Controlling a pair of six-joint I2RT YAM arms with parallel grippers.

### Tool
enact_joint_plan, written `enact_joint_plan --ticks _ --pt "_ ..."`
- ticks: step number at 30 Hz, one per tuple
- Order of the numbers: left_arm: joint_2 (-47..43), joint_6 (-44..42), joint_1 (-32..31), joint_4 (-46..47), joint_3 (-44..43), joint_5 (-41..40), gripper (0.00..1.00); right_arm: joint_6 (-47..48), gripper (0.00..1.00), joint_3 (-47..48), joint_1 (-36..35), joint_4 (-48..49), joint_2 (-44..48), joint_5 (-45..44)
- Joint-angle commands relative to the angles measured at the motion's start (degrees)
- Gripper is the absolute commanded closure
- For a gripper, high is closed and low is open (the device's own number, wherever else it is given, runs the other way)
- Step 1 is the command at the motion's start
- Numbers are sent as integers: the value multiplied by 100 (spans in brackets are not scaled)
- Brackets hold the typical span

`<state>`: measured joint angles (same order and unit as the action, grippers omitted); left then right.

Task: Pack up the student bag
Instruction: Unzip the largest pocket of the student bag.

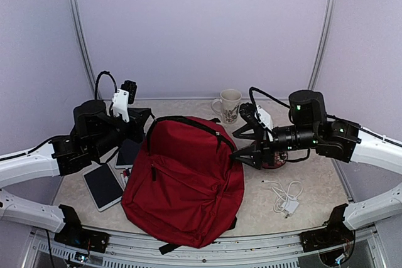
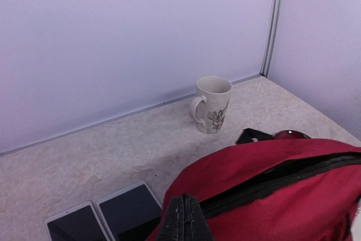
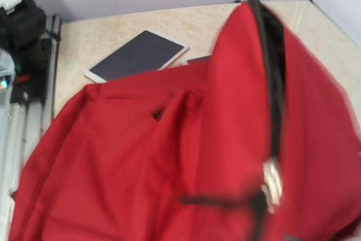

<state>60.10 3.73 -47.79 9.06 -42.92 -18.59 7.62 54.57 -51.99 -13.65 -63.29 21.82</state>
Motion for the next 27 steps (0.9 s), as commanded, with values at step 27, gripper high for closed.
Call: enact_joint_plan --ticks 27 --pt "226 -437 -468 777 -189 -51 100 1747 41 4575 910 -2510 -4196 515"
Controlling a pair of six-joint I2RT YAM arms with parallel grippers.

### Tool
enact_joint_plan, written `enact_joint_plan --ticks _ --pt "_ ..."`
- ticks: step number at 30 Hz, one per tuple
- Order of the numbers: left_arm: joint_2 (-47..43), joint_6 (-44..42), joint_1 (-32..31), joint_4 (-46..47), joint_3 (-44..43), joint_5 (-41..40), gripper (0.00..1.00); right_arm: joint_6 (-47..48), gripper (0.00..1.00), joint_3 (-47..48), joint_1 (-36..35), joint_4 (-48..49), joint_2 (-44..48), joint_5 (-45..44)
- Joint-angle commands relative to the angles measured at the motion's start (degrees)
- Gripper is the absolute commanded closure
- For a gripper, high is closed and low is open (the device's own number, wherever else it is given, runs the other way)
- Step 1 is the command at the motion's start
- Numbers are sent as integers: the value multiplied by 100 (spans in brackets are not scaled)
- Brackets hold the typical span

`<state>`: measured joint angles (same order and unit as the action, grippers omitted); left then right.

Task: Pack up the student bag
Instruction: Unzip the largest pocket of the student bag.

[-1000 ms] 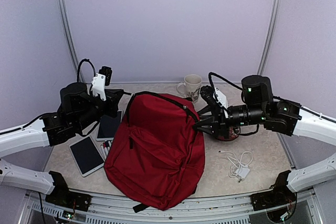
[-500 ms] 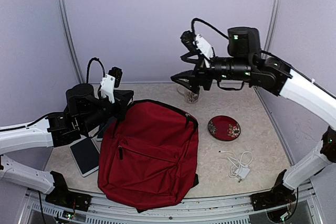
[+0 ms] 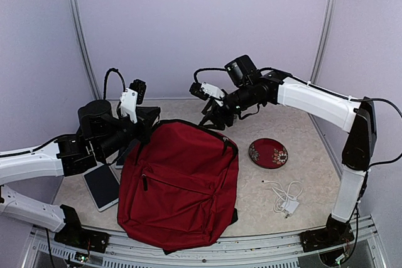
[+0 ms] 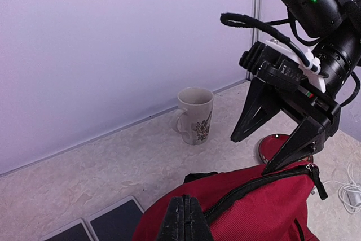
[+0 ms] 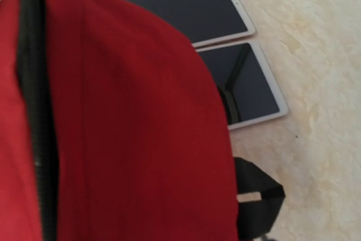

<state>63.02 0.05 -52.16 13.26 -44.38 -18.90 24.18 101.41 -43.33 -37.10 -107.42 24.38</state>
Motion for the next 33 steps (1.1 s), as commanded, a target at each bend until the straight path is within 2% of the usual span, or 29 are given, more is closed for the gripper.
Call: enact_joint_plan --ticks 1,7,13,19,25,30,33 --pt "-55 -72 -31 341 -44 -21 100 80 40 -117 63 -158 258 267" --pt "-53 -42 -31 276 -62 -43 100 -38 39 -35 158 -151 625 856" --pt "-90 -58 -29 277 -66 -44 100 -320 40 -843 163 243 990 625" --pt "-37 -67 -31 264 -106 -18 100 -454 44 -1192 159 364 1030 590" --pt "-44 -41 -31 249 -97 0 100 -459 45 -1239 158 387 887 398" --pt "-66 -49 -34 228 -97 -9 100 -501 52 -1227 220 474 863 215" --pt "-59 -58 -35 228 -97 -11 100 -512 52 -1191 255 478 803 108"
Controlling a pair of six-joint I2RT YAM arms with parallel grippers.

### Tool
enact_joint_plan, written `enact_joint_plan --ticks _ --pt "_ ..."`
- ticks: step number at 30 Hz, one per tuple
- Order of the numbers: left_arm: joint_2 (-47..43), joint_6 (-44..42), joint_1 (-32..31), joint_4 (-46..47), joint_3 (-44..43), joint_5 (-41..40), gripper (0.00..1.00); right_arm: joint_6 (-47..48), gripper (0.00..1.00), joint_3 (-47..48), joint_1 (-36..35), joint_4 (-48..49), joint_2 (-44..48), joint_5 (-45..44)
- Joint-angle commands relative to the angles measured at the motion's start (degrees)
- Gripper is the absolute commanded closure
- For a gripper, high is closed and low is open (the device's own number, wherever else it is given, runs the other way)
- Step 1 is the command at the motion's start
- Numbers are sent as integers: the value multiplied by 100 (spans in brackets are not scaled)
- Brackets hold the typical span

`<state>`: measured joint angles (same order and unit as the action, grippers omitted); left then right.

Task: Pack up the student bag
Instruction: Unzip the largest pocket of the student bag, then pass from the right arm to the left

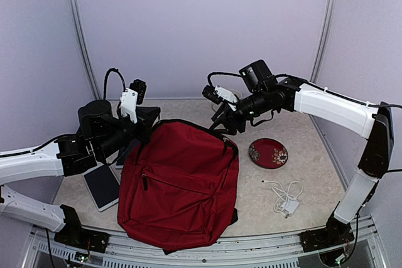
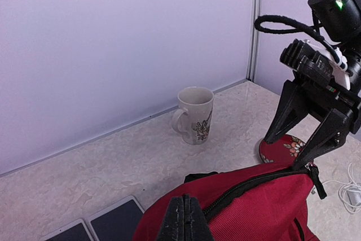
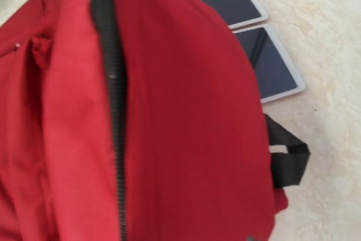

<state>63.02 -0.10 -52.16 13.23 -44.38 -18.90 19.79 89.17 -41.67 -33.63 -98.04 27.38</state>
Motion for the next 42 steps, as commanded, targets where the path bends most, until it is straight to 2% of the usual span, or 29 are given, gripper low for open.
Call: enact_joint_plan --ticks 1,10,22,27,32,35,37,40,42 --pt "-57 -43 -39 231 -97 -9 100 -71 52 46 89 97 -167 -214" --pt "15 -43 -40 255 -121 47 100 -64 51 -68 89 246 -234 -416" --pt "153 -41 -109 346 -211 105 100 128 46 560 -129 399 -904 -749" --pt "143 -18 -119 371 -204 104 100 29 56 791 -227 655 -1027 -653" --pt "82 -6 -119 374 -170 97 100 61 45 955 -275 811 -1173 -646" --pt "84 1 -119 371 -167 104 100 131 44 1146 -334 707 -1331 -681" --pt "83 8 -119 381 -155 96 100 164 50 1255 -364 648 -1420 -728" --pt "-27 92 -95 400 -83 103 100 166 78 1320 -369 615 -1448 -783" --pt "-130 318 -14 326 -10 115 100 114 92 1278 -352 612 -1381 -815"
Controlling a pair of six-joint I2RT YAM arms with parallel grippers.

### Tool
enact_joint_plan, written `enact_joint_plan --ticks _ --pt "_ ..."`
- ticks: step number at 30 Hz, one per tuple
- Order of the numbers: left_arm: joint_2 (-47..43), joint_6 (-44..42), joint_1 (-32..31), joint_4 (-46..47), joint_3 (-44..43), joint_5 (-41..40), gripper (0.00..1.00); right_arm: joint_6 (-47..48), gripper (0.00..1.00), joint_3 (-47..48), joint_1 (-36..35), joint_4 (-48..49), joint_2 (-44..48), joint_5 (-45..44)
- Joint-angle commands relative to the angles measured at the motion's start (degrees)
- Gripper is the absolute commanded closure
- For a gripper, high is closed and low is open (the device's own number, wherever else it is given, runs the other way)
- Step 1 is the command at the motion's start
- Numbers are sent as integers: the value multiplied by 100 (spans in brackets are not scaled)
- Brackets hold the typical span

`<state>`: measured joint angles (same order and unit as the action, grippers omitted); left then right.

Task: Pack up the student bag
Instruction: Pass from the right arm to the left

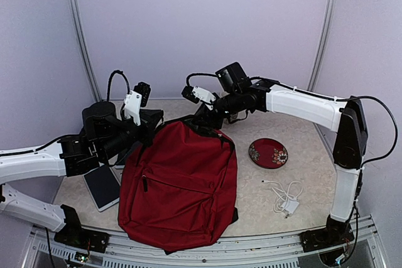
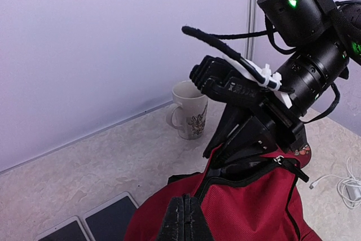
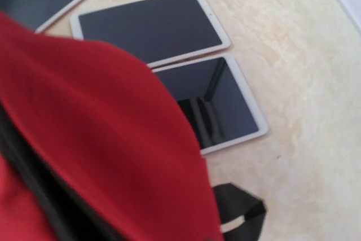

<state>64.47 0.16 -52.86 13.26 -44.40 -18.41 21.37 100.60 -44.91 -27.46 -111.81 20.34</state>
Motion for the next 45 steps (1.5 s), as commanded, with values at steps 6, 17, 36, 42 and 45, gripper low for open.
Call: enact_joint_plan --ticks 6,17,36,42,45 --pt "-712 1393 493 -103 494 177 100 -749 100 -382 371 355 588 -64" --pt "-1347 2536 835 -858 1254 -218 100 -1768 100 -1516 1383 646 1763 54" --pt "-1631 2424 1015 -215 1598 857 26 -654 100 -1258 1178 238 1957 1434" --pt "-1288 1475 832 -680 -247 316 1 469 100 -605 409 -365 1697 1219" --pt "-733 1055 801 -860 -1020 925 1 729 100 -96 155 -572 1461 1232"
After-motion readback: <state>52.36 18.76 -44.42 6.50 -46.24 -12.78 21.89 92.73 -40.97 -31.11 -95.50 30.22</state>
